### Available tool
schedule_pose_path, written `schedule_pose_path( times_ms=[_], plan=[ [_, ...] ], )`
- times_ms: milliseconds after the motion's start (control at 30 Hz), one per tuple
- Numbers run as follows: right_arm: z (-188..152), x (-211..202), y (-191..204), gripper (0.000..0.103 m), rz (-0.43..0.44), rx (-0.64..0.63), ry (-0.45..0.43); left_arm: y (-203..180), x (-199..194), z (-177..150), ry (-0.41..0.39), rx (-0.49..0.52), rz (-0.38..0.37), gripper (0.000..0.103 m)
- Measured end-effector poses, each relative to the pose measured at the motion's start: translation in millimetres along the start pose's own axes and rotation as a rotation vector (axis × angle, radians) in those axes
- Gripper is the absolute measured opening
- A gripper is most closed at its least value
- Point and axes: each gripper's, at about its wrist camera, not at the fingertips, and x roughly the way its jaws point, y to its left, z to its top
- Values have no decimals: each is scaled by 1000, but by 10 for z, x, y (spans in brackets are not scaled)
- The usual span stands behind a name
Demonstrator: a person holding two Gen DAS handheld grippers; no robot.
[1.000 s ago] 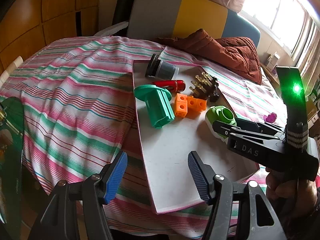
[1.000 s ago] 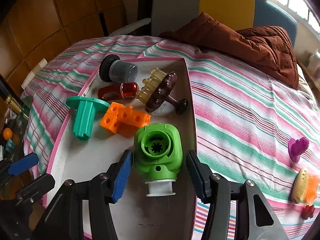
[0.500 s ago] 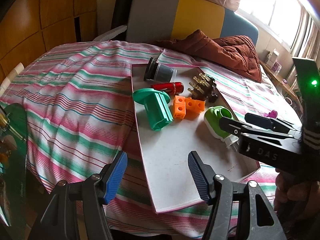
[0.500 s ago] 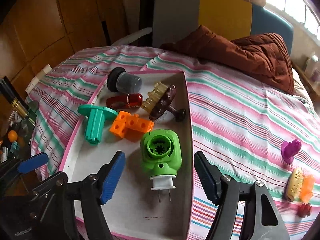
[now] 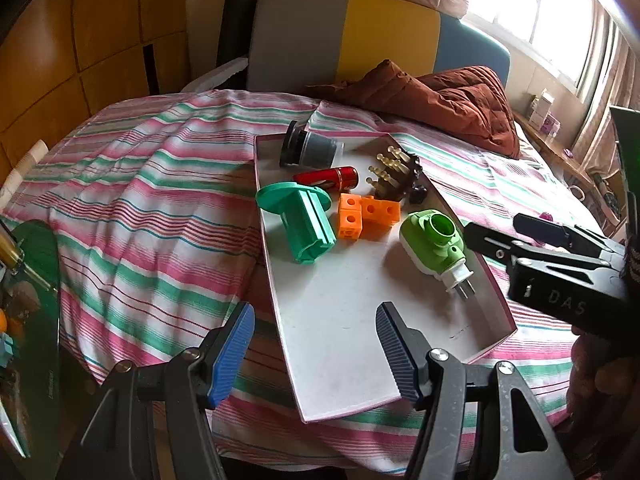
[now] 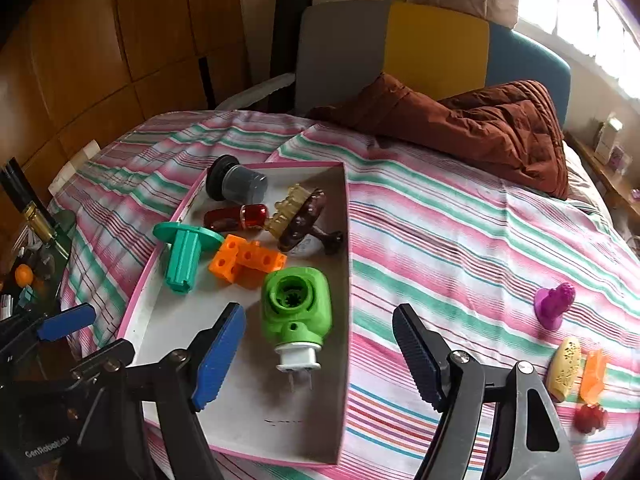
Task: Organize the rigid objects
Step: 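Move both grippers from the tray back toward the remaining toys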
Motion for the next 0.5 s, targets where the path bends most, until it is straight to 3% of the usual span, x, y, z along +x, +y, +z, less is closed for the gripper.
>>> schedule_pose_path(
  times_ms=[233, 500],
  plan=[
    [-4, -169, -334, 82, -56, 27, -26, -79, -24, 11, -8, 29, 13, 64],
    [-25, -349, -1009, 85, -171, 123, -50, -214, -41, 22, -12, 77, 0, 64]
  ],
)
